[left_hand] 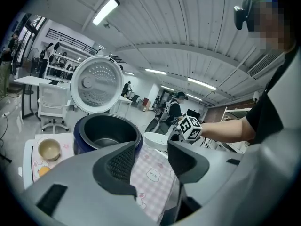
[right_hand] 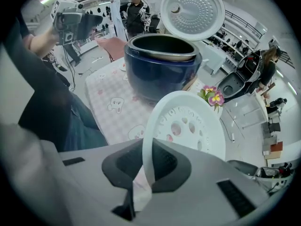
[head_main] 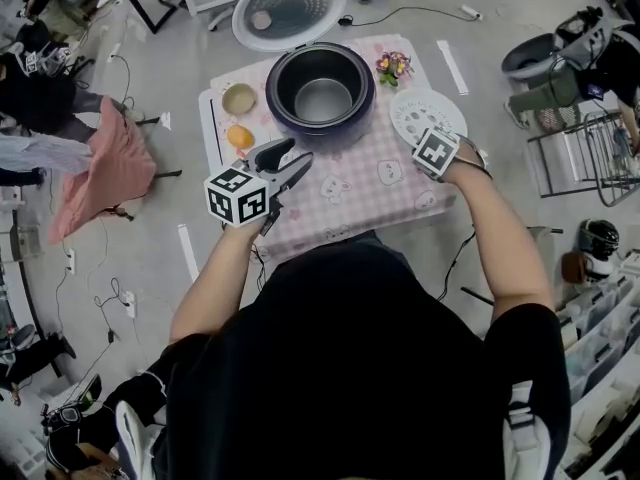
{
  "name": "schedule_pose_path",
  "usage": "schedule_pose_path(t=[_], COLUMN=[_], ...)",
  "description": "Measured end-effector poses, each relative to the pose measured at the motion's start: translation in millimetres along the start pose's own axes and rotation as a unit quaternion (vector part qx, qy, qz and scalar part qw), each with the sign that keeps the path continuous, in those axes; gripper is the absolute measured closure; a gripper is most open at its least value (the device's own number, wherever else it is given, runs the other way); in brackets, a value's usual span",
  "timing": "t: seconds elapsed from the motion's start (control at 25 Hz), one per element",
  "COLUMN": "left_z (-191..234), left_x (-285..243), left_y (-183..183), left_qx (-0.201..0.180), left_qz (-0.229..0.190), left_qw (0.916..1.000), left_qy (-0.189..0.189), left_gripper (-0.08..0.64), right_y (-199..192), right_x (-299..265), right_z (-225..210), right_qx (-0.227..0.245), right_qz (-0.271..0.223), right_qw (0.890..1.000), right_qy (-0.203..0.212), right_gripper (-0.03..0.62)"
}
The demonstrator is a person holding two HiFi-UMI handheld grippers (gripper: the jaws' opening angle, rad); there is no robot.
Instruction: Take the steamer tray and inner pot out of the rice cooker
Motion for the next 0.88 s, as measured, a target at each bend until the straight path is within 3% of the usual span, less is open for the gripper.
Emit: schedule_pose_path(t=[0.36, 0.56, 0.88], left_z=[14.0, 25.0, 44.6], left_x=[-12.2, -20.0, -25.2], left_y=[-8.0, -3.2, 1.6], left_qx=[0.011, 0.011, 0.018], left_qz=[0.022, 0.028, 0.025], left_qw=[0.9997, 0.9994, 0.9988], left_qy=[0.008, 0.016, 0.037], left_gripper=[0.324, 0.324, 0.324], right_y=[-9.3, -25.1, -38.3], right_x=[-43.4, -72.9, -103.7], right_z=[1.4, 14.0, 17.8], right_qx=[-0.012, -0.053, -0.047], right_qz=[0.000, 0.028, 0.024], right_qw=[1.000, 0.994, 0.995], right_qy=[0.029, 0.089, 0.082], right_gripper=[0.558, 0.558, 0.558])
Point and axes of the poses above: the fingertips, and each gripper's own axes: x backward along the fingers, z to its left, y out of its top, the point moved 10 cm from there along x, backward along the fingers, and after that the axes turned 7 degrees about -z, right-handed, at the moved point
